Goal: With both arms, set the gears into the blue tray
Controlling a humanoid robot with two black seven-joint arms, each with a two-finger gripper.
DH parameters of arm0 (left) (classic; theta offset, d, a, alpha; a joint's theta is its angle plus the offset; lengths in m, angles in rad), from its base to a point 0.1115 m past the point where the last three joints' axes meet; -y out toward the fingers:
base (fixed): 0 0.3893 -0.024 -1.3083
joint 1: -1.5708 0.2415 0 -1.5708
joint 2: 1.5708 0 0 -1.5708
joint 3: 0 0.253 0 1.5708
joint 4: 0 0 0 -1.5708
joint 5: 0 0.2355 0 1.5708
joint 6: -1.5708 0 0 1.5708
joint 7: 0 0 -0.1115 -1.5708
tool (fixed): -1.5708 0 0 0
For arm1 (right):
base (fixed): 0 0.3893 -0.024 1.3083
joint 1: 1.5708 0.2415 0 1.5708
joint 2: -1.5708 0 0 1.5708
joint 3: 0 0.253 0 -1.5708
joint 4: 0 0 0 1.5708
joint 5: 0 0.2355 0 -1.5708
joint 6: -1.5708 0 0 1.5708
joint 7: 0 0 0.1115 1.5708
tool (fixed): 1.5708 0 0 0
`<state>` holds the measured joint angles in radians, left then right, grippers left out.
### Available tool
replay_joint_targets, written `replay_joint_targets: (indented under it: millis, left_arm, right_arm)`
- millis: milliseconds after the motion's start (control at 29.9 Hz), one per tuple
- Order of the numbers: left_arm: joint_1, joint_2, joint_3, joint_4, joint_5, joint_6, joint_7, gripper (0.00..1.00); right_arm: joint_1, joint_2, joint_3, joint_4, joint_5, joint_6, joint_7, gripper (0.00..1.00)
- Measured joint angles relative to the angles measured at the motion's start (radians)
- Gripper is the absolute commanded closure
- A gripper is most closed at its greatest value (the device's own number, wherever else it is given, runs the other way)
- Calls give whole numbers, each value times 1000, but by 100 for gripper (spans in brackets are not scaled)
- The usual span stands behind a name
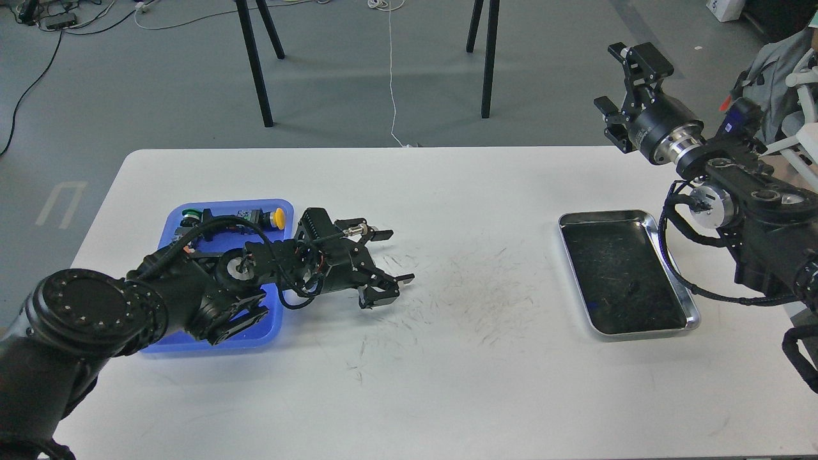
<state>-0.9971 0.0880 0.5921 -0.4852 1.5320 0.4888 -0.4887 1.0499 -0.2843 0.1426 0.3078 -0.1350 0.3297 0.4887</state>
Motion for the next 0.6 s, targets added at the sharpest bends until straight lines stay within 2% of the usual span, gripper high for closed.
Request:
replay_joint_targets:
  millis: [468, 602]
  left_arm:
    - [-5, 105, -12, -143, -4, 0, 0, 37]
    - [-9, 107, -19, -158, -5, 0, 0, 38]
  right_arm:
    - [-4, 11, 0, -6, -1, -2, 0, 2]
    - [-3, 13, 0, -7, -2, -2, 0, 2]
